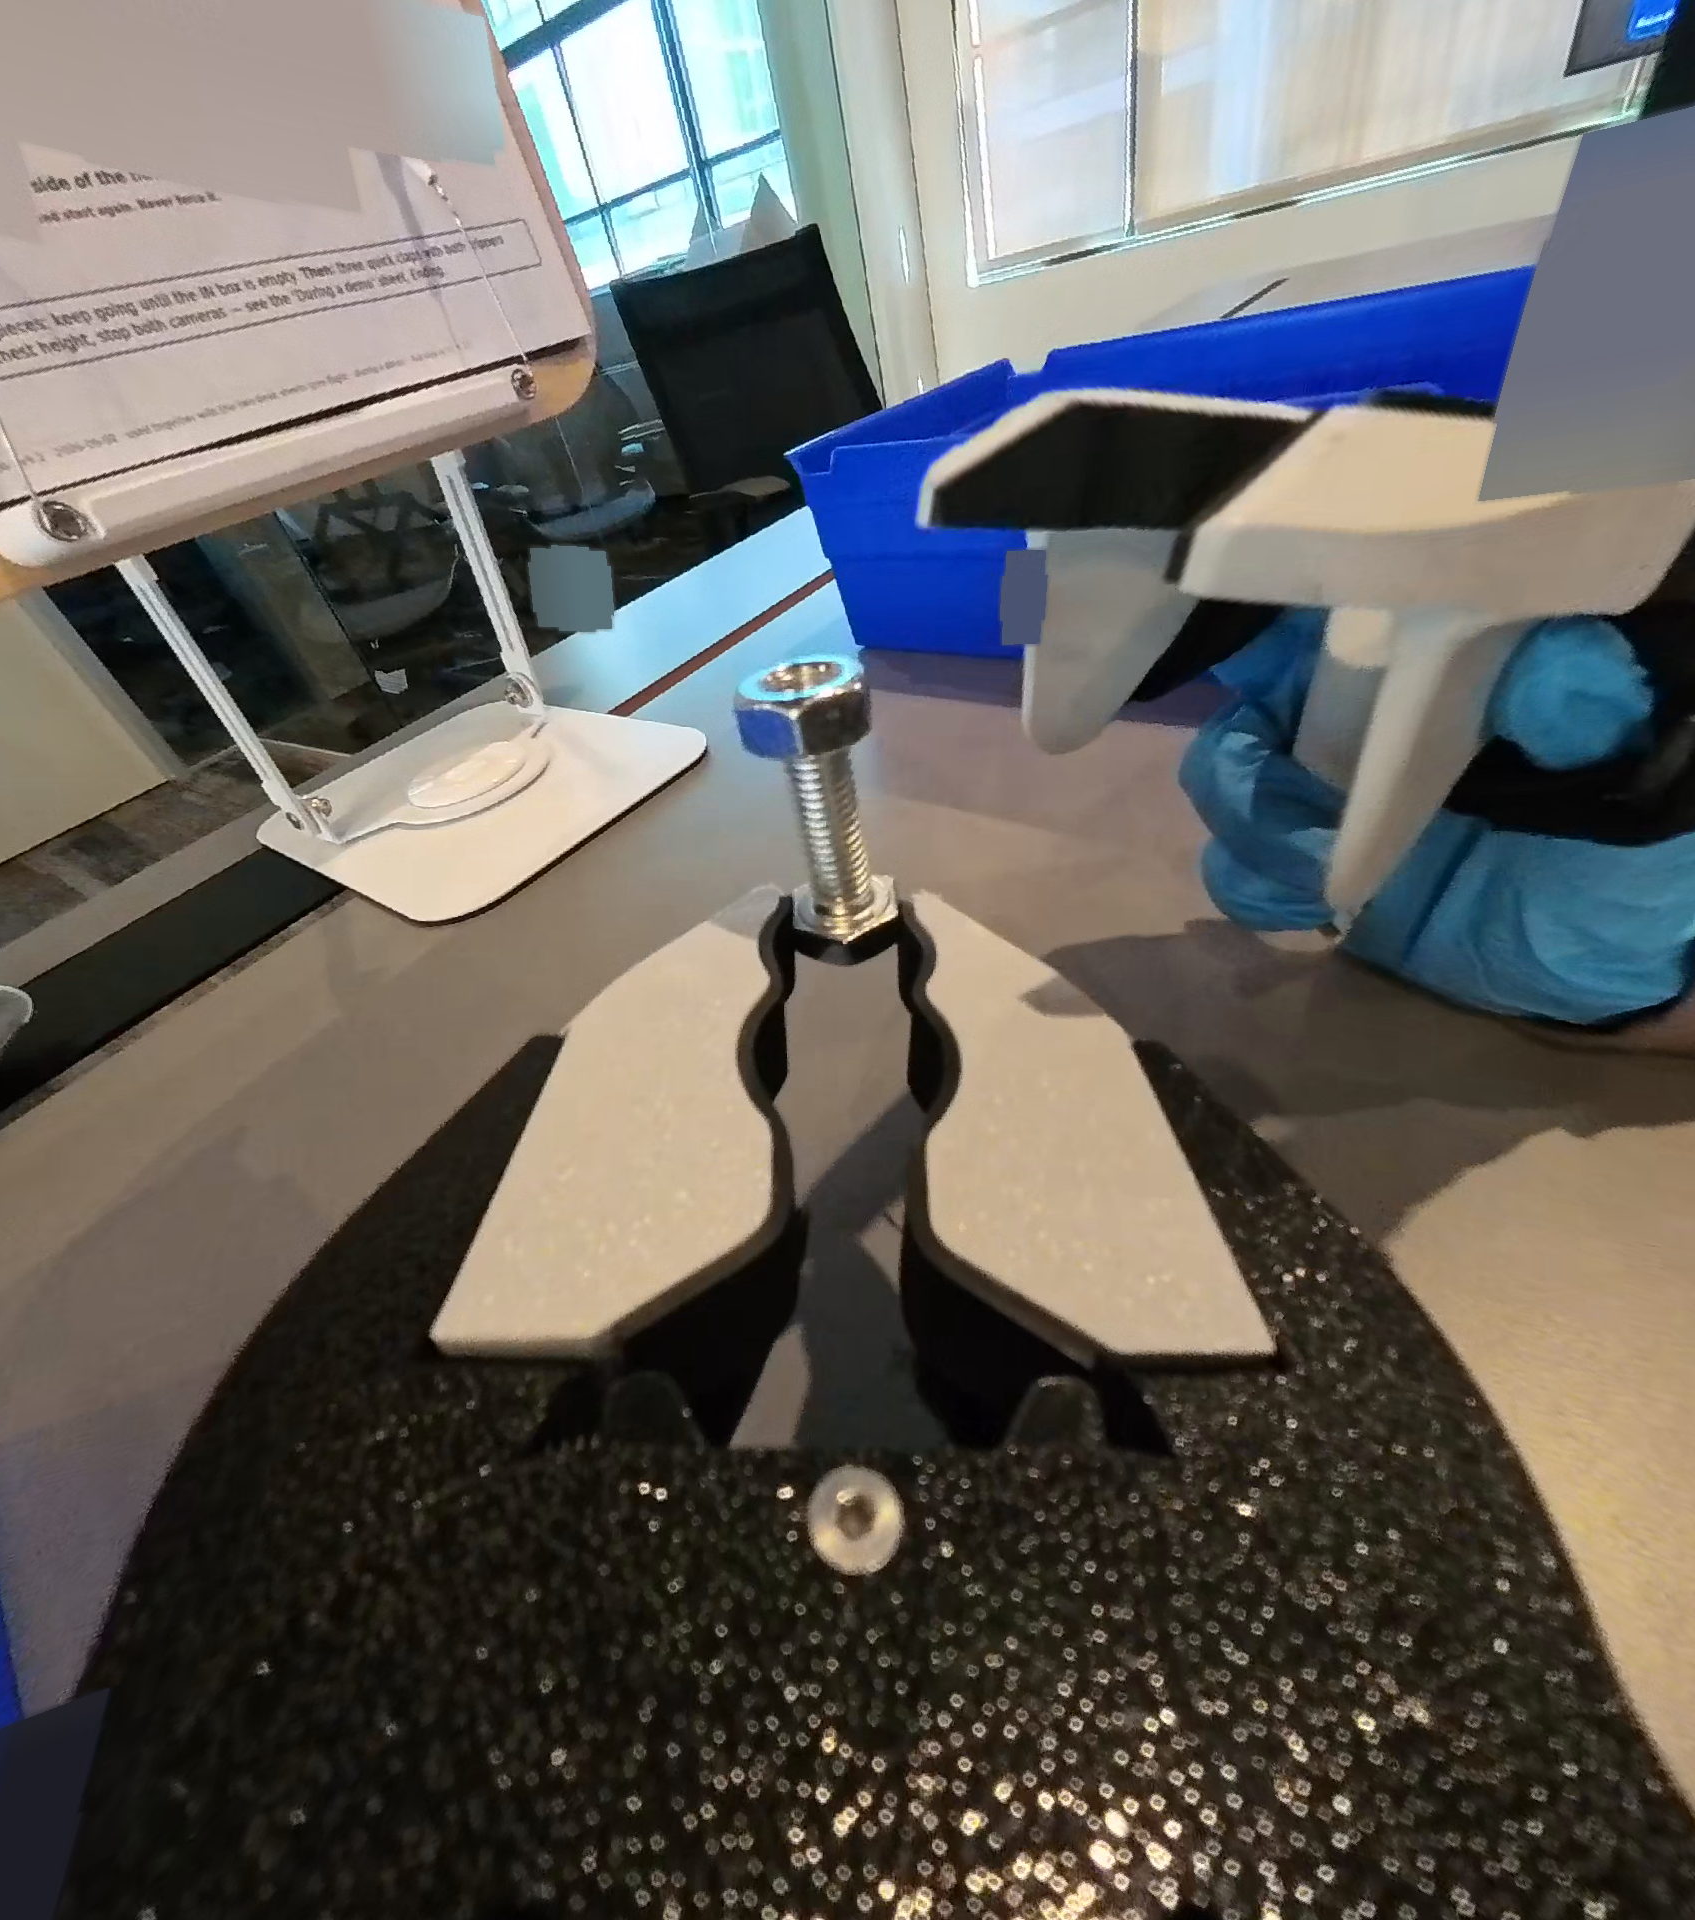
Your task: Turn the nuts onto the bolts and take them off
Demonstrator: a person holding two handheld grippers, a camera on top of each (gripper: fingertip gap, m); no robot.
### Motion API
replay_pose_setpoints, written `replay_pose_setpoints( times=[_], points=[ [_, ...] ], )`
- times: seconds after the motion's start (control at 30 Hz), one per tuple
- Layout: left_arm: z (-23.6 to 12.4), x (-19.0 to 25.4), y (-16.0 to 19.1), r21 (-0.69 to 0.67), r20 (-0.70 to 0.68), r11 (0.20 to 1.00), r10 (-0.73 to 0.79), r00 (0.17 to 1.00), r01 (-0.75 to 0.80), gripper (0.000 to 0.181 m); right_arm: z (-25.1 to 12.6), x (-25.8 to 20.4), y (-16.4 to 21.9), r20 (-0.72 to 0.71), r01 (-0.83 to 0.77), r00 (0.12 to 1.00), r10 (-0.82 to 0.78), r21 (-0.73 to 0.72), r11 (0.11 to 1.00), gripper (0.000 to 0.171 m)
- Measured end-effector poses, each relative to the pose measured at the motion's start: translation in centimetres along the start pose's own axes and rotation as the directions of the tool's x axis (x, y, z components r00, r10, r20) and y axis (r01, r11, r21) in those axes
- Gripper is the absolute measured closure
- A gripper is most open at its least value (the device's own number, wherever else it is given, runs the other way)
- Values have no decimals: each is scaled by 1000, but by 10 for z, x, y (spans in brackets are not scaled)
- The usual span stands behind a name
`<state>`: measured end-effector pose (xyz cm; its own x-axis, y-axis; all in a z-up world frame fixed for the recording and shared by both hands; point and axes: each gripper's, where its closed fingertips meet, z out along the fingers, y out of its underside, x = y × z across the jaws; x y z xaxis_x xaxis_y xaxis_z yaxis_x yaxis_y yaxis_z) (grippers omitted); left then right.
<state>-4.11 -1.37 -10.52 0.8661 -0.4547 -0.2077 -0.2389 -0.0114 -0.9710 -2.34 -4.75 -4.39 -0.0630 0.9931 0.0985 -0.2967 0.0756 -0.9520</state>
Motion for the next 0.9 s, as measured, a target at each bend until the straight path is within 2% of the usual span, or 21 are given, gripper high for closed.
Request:
replay_pose_setpoints(
  times=[0.3,0.77,0.9],
  points=[
    [0,1,0,-3,-10,1000,-6,1000,6,163,5,-5,7,29,10,1000,-9,-42,999,136],
    [1,2,1,-10,-9,1000,11,1000,-11,163,8,5,20,-36,10,999,-14,-118,993,140],
    [1,2,1,-11,-9,1000,10,1000,-10,163,8,0,22,-2,-10,1000,10,-134,991,143]
  ],
)
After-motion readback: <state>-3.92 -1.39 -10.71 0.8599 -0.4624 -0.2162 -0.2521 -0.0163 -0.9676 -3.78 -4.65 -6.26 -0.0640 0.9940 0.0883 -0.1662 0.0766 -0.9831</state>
